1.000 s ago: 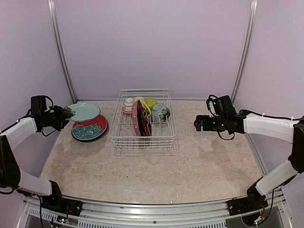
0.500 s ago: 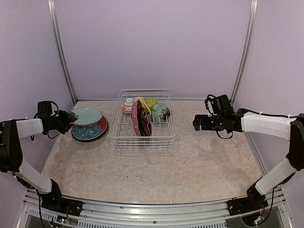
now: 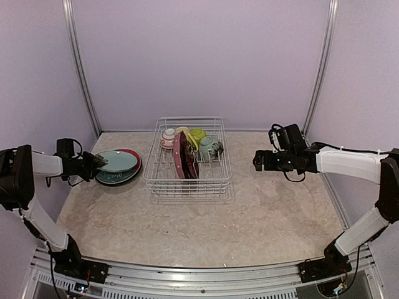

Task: Unload the mixed dishes from the dish rack
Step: Place the plate on the plate.

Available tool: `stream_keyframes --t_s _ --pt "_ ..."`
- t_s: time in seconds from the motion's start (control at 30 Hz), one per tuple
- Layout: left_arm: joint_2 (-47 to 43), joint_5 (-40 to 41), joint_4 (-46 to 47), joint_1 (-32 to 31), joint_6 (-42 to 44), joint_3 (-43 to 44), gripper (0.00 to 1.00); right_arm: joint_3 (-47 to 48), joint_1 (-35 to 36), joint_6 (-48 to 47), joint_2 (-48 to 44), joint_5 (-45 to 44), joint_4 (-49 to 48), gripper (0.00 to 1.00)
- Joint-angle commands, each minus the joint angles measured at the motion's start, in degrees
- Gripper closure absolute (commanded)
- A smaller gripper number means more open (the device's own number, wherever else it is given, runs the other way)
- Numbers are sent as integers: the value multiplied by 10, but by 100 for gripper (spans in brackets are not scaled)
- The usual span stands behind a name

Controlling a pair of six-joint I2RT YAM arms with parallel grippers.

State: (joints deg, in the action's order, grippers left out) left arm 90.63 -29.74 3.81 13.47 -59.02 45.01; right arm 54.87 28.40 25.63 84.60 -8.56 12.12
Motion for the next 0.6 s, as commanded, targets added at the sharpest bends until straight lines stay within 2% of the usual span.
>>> stream_keyframes --t_s 0.0,0.27,0.57 --pt "12 -31 69 3 13 16 100 13 9 4 6 3 4 0" --pt "47 -35 85 2 8 19 97 15 10 6 2 4 6 0" --pt "24 17 6 -16 41 33 75 10 12 9 3 6 2 0"
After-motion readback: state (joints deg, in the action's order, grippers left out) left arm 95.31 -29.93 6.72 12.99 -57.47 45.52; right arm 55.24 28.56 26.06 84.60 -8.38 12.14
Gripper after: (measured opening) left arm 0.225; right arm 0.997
